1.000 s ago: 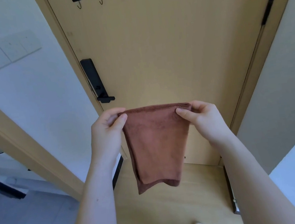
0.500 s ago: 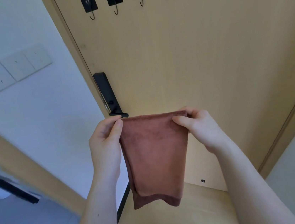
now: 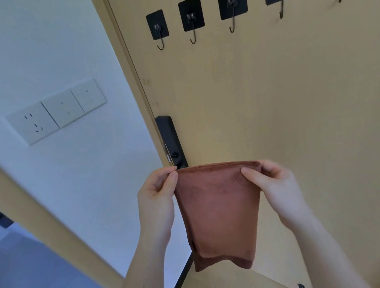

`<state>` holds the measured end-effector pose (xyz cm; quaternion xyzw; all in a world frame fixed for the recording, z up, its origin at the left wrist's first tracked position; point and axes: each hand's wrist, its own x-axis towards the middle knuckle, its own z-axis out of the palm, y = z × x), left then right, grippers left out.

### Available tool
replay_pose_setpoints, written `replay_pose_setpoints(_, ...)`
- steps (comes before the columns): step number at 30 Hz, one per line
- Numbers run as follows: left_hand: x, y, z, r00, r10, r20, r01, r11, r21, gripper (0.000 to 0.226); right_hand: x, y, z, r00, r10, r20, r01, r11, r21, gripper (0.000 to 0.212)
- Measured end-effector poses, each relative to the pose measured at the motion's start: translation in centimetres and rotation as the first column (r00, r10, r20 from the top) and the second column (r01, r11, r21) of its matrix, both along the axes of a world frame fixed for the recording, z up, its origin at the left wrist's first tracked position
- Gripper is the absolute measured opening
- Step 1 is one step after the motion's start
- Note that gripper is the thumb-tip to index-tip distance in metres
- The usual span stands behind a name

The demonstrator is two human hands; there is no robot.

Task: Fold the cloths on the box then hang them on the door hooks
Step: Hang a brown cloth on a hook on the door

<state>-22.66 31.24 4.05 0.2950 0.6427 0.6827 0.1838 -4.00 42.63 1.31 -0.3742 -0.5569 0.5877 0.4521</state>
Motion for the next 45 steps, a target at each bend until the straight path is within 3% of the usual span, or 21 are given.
replay_pose_setpoints(5,-3.7,3.2,-0.3,1.0,-0.021,0.012,0.021,1.0,-0.022,0.022,-3.0,2.8,0.1,1.0,0.013,0.014,-0.013,1.0,-0.001,0.01)
replay_pose_setpoints(10,-8.7,6.9,-0.7,0.994,-0.108,0.002,0.108,0.993,-0.037,0.024,-7.1,5.6,0.9,1.0,-0.012,0.002,0.012,1.0,0.006,0.007)
replay_pose_setpoints(20,-20.8,14.9,2.0,0.947,-0.319,-0.015,0.319,0.948,-0.002,0.028,-17.4,11.1,4.6,0.996,-0.087,-0.028,0.088,0.996,0.029,0.022)
replay_pose_setpoints(30,-26.3,21.3,7.3,0.89,-0.412,-0.194,0.421,0.907,0.01,0.033,-22.6,14.5,9.7,0.987,-0.159,-0.038,0.163,0.971,0.173,0.003)
replay_pose_setpoints(35,-25.6,23.6,12.3,0.791,-0.463,-0.399,0.504,0.864,-0.003,0.029,-24.5,16.1,14.2,0.97,-0.206,-0.132,0.238,0.921,0.31,0.016)
replay_pose_setpoints(38,-24.6,24.1,14.9,0.644,-0.497,-0.582,0.552,0.828,-0.097,0.022,-25.4,16.6,16.5,0.976,-0.162,-0.148,0.209,0.89,0.405,0.014)
replay_pose_setpoints(41,-23.4,24.2,16.4,0.524,-0.547,-0.653,0.619,0.771,-0.149,0.023,-25.7,16.9,18.0,0.981,-0.142,-0.131,0.189,0.854,0.486,0.016)
replay_pose_setpoints(45,-23.1,24.8,17.4,0.533,-0.503,-0.68,0.617,0.782,-0.094,0.02,-25.3,17.2,19.1,0.991,-0.101,-0.086,0.131,0.836,0.532,0.028)
